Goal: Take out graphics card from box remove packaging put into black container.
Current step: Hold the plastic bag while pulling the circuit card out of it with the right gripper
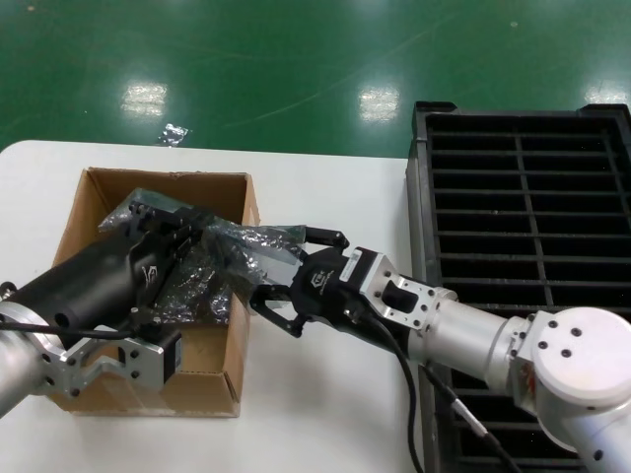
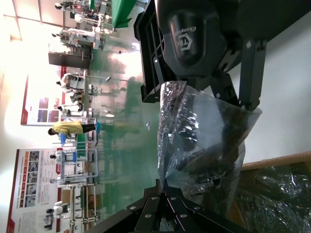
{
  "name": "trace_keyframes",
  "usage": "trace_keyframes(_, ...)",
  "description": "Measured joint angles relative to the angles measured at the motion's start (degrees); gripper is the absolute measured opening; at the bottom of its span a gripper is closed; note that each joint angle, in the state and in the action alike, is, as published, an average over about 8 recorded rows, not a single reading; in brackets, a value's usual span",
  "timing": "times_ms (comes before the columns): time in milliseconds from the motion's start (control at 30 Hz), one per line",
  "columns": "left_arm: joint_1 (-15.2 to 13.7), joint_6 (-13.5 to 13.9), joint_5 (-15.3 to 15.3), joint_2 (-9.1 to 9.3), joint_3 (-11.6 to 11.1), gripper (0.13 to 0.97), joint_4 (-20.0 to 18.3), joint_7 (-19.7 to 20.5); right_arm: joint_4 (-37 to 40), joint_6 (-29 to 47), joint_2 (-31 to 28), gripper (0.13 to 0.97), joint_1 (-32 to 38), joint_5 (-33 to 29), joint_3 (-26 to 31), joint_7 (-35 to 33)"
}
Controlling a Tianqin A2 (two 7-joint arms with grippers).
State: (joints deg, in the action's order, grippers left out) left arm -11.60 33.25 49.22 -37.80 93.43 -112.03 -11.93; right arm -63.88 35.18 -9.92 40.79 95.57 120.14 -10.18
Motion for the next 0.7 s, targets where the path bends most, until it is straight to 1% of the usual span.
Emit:
trace_keyframes(167, 0.0, 0.0, 0.0, 0.00, 0.0, 0.139, 0.0, 0.0, 1.1, -1.2, 1.8, 0.381, -0.1, -0.6, -1.0, 0.2)
trace_keyframes(467, 0.0, 0.0, 0.0, 0.00, 0.0, 0.139, 0.0, 0.0, 2.2, -2.2, 3.5, 0.312, -0.4, -1.3, -2.2, 0.1)
trace_keyframes(700, 0.0, 0.0, 0.0, 0.00, 0.0, 0.139, 0.0, 0.0, 1.2, -2.2, 3.3, 0.217, -1.1, -2.0, -2.8, 0.8)
